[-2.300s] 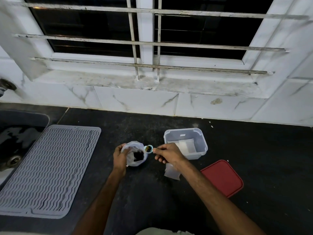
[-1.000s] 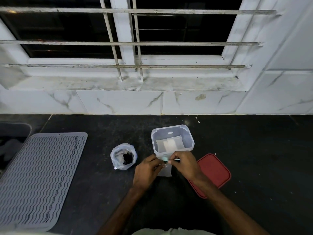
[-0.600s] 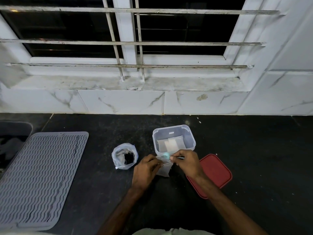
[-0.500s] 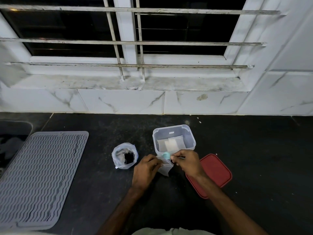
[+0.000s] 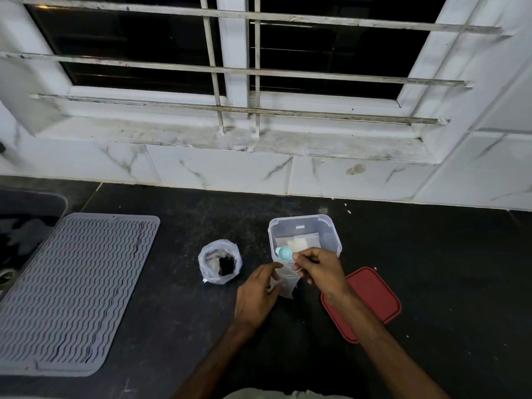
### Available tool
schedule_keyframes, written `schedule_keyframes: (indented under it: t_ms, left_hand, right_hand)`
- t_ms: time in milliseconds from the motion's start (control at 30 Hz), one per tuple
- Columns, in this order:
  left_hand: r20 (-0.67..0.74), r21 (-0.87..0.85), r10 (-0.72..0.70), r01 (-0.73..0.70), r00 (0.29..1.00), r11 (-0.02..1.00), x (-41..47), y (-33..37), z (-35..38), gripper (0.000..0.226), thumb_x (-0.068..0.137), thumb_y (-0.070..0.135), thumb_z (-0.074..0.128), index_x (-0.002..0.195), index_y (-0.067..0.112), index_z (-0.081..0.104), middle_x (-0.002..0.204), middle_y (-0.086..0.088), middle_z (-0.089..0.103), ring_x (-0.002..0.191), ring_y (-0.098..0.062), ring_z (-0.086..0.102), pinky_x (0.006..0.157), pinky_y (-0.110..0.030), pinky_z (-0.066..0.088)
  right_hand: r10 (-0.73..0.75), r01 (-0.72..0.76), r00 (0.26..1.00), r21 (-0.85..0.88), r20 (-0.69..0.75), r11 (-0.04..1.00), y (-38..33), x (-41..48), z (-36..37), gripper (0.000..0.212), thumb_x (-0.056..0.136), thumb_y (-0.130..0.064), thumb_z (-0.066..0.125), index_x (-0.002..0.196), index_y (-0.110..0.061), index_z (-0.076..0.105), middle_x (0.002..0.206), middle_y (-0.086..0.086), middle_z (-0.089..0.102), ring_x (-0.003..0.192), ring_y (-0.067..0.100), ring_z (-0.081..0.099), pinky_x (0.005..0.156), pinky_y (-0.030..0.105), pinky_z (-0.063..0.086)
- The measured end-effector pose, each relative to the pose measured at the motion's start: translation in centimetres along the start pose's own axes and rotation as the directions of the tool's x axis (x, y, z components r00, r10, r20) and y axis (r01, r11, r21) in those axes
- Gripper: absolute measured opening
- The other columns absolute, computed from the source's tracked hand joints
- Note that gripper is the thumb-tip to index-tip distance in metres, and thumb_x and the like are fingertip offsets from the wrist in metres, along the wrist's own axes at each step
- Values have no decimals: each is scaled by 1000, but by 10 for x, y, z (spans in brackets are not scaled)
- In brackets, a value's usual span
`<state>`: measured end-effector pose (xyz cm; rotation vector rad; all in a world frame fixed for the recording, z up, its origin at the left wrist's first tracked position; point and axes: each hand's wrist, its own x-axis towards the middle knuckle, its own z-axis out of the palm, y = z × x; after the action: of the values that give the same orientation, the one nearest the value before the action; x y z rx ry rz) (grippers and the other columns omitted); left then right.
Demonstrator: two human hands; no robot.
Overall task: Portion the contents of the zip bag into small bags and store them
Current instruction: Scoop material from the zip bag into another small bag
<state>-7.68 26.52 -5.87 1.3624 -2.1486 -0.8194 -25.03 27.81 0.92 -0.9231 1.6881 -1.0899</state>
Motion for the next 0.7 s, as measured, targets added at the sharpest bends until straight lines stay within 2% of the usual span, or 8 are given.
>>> schedule_keyframes:
  t_ms: [67, 133, 233, 267, 333, 433, 500, 700]
  left_hand:
    - [-70, -44, -56, 53, 996, 998, -11, 0, -7, 38, 92, 40, 60, 127, 39, 46, 113, 24, 52, 100, 6, 54, 80, -20, 50]
    - [-276, -169, -245, 204, 929, 964, -22, -5, -16, 36, 93, 41, 60, 125, 32, 48, 114, 19, 53, 102, 2, 54, 81, -24, 48]
    - [-434, -438, -645, 478, 629, 761, -26, -35, -25, 51, 85, 41, 70, 123, 14, 50, 118, -1, 54, 108, -20, 56, 89, -40, 51]
    - [-415, -480, -722, 541, 554, 691, -24, -48, -28, 61, 80, 47, 73, 122, 7, 52, 118, -8, 55, 109, -27, 56, 92, -45, 51]
    - [-300, -505, -825, 654, 480, 564, -17, -72, -27, 79, 70, 64, 73, 115, 0, 58, 114, -18, 61, 108, -35, 59, 92, -48, 52]
    - [-144, -527, -852, 690, 504, 497, -4, -84, -30, 70, 68, 74, 65, 93, 9, 69, 94, -13, 71, 93, -31, 67, 83, -44, 57]
    - [-47, -564, -843, 682, 535, 465, 3, -83, -38, 56, 75, 68, 65, 85, 13, 69, 87, -9, 71, 84, -25, 68, 78, -44, 58]
    - [15, -744, -864, 583, 503, 326, 14, -92, -44, 51, 75, 51, 68, 99, 7, 62, 92, -13, 69, 82, -29, 69, 63, -39, 56]
  right_hand:
    - [-26, 27, 999, -41, 31, 999, -8, 3, 18, 11, 90, -17, 70, 84, -8, 71, 70, 6, 74, 55, 10, 60, 47, 19, 43]
    - [-49, 59, 995, -121, 85, 991, -16, 7, 41, 11, 90, -20, 70, 86, -10, 71, 69, 5, 74, 54, 9, 61, 49, 19, 46]
    - [-114, 157, 982, -308, 153, 938, -15, 17, 82, 12, 89, -22, 70, 81, -13, 71, 66, 3, 72, 51, 4, 60, 55, 21, 51]
    - [-140, 197, 974, -372, 176, 907, -12, 21, 97, 13, 88, -22, 69, 79, -13, 71, 65, 2, 72, 51, 4, 61, 58, 24, 52]
    - [-174, 266, 960, -522, 219, 811, -6, 28, 123, 13, 87, -25, 68, 81, -14, 72, 71, 1, 73, 62, 8, 66, 68, 31, 57]
    - [-164, 285, 958, -702, 237, 652, 1, 34, 146, 19, 92, -27, 63, 96, -12, 73, 92, 5, 74, 86, 20, 70, 78, 33, 56]
    - [-162, 282, 959, -778, 231, 561, 3, 37, 154, 24, 96, -27, 56, 105, -11, 71, 102, 9, 73, 95, 25, 69, 81, 35, 55]
    - [-115, 300, 954, -906, 278, 299, 4, 42, 155, 28, 101, -16, 44, 124, -9, 58, 119, 13, 66, 108, 29, 65, 87, 38, 52]
